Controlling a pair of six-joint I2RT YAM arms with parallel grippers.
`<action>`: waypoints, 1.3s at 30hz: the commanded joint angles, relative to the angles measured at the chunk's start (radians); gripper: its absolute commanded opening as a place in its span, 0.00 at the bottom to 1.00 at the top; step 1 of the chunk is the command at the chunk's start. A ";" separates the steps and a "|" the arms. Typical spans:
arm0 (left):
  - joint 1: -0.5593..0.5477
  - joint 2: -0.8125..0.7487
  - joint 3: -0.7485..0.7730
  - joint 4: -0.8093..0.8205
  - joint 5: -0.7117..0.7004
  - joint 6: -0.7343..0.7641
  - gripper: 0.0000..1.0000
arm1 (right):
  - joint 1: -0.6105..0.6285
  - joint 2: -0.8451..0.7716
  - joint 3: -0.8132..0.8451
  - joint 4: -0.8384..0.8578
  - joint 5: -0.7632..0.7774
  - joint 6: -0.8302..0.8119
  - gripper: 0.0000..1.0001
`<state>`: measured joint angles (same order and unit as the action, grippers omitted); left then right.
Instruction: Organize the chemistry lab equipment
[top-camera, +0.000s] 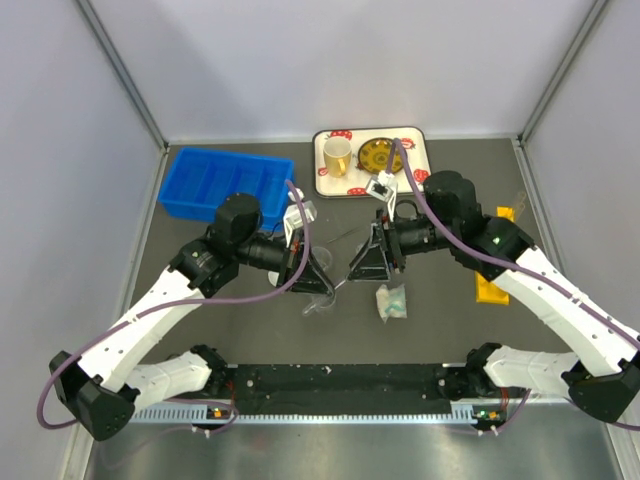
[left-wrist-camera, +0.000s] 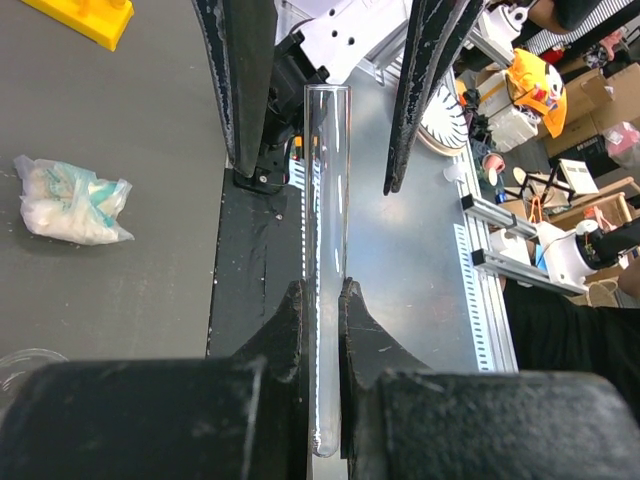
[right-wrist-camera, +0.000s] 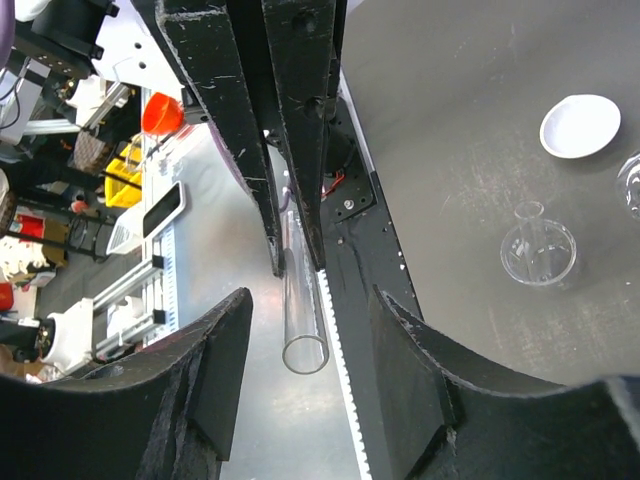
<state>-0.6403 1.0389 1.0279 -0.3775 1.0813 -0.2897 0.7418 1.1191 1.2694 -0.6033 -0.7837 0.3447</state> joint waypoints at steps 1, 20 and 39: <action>0.013 0.006 -0.005 0.054 0.032 0.011 0.00 | 0.016 -0.022 0.013 0.056 0.003 0.008 0.49; 0.027 0.009 -0.008 0.055 0.003 0.001 0.07 | 0.022 -0.036 0.015 0.065 0.029 0.027 0.18; 0.030 -0.013 0.104 -0.159 -0.417 0.052 0.61 | 0.021 -0.053 0.106 -0.123 0.242 -0.036 0.14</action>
<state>-0.6155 1.0462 1.0458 -0.4446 0.9062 -0.2729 0.7506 1.0863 1.2854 -0.6342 -0.6491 0.3565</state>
